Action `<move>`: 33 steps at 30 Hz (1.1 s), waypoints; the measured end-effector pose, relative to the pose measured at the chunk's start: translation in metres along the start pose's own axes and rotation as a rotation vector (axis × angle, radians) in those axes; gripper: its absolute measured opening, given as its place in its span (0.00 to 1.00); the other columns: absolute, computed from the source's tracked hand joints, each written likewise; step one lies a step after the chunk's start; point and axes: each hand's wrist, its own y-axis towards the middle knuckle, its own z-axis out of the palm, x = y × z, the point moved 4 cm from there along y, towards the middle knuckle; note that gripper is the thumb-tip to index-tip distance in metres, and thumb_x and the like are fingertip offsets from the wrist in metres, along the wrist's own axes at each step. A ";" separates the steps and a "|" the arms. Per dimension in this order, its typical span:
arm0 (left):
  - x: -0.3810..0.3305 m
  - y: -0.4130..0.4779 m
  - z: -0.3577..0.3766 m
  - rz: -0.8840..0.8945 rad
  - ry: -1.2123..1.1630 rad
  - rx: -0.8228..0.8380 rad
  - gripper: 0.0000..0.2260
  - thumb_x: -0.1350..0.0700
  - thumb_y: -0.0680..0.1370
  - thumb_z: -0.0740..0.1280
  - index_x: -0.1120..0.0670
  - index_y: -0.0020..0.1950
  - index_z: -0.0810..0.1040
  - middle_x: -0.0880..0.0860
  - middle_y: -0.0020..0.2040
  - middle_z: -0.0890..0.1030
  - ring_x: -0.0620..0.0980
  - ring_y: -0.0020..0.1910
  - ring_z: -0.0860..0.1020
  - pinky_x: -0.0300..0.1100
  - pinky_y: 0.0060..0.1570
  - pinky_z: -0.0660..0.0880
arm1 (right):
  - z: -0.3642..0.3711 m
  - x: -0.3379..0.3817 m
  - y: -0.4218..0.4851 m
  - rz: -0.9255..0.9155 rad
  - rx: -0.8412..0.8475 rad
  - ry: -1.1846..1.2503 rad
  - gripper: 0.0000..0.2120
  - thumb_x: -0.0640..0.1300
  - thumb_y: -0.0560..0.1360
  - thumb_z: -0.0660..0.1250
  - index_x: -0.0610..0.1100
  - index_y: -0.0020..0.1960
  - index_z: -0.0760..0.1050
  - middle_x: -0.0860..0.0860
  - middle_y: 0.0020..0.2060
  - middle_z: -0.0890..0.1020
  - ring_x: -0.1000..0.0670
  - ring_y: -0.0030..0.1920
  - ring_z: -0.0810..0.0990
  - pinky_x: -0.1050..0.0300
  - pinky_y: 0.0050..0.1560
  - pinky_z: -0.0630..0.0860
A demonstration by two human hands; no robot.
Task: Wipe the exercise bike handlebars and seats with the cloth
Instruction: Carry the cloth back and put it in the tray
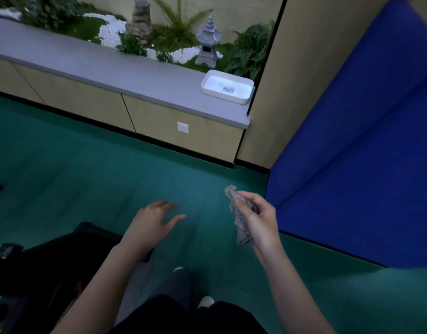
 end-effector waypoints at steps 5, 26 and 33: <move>0.016 0.069 -0.019 -0.030 0.003 -0.008 0.32 0.33 0.72 0.56 0.53 0.63 0.78 0.51 0.60 0.79 0.52 0.60 0.76 0.46 0.60 0.71 | 0.027 0.017 0.072 0.010 0.004 -0.019 0.05 0.40 0.76 0.69 0.46 0.51 0.81 0.52 0.50 0.83 0.54 0.50 0.82 0.67 0.38 0.77; 0.065 0.361 -0.121 -0.031 -0.058 0.041 0.24 0.39 0.77 0.62 0.55 0.64 0.77 0.53 0.62 0.78 0.53 0.63 0.74 0.46 0.64 0.69 | 0.136 0.106 0.329 0.049 -0.079 -0.024 0.05 0.40 0.75 0.70 0.48 0.49 0.81 0.56 0.46 0.82 0.54 0.49 0.81 0.59 0.47 0.79; 0.053 0.451 -0.153 -0.028 -0.028 0.012 0.40 0.30 0.67 0.47 0.55 0.63 0.78 0.53 0.61 0.79 0.53 0.62 0.75 0.46 0.63 0.69 | 0.160 0.133 0.438 0.045 -0.018 0.036 0.05 0.40 0.74 0.70 0.48 0.47 0.81 0.55 0.45 0.83 0.54 0.47 0.81 0.60 0.46 0.79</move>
